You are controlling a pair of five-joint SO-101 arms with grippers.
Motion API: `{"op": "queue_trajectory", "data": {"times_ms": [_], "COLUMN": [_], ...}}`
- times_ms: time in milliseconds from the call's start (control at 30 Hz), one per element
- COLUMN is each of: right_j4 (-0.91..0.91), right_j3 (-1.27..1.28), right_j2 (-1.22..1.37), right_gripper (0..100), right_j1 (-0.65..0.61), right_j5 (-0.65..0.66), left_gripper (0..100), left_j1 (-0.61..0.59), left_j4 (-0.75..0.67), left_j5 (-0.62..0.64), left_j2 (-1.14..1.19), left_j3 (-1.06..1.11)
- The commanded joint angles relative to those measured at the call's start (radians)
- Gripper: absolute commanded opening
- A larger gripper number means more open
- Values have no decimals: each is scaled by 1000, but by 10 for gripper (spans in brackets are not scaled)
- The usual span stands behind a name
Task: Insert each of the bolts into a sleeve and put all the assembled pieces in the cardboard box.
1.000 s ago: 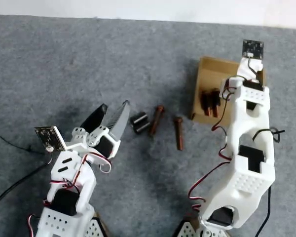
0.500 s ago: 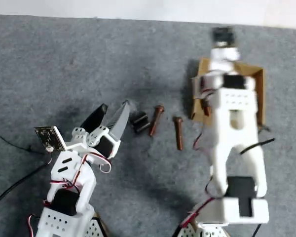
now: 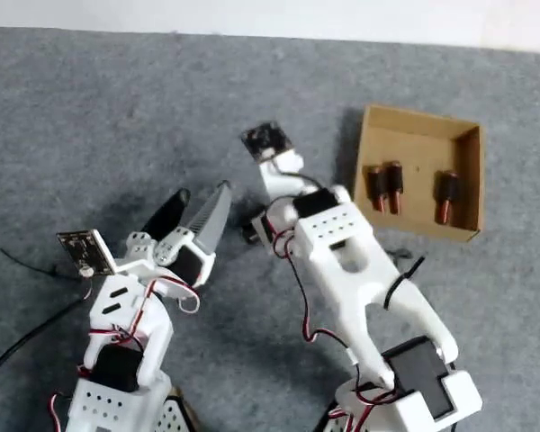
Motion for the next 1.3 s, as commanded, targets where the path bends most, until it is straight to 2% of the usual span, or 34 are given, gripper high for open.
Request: {"op": "queue_trajectory", "data": {"times_ms": [0, 167, 267, 600, 800, 900, 1000, 1067, 1267], "right_j4": [-30, -31, -71, -99, -133, -200, -306, -355, -374], "right_j3": [31, 38, 44, 82, 79, 87, 88, 88, 88], "right_j2": [-19, -21, -22, -22, -22, -13, -12, -12, -10], "right_gripper": [241, 241, 241, 241, 241, 241, 241, 241, 241], "right_j1": [4, 85, 85, -45, -194, -228, -222, -199, -186], "right_j5": [3, -37, -61, -63, -77, -226, -413, -488, -454], "left_gripper": [248, 248, 248, 248, 248, 248, 248, 248, 248], "left_j1": [-48, -54, -54, -54, -54, -59, -128, -176, -208], "left_j4": [-25, -49, -49, -49, -49, -49, -51, -75, -117], "left_j5": [8, 5, 5, 5, 5, 8, 12, 14, 75], "left_j2": [-16, -12, -12, -12, -15, -15, -15, -12, -12], "left_j3": [19, 19, 19, 19, 19, 19, 19, 19, 19]}}
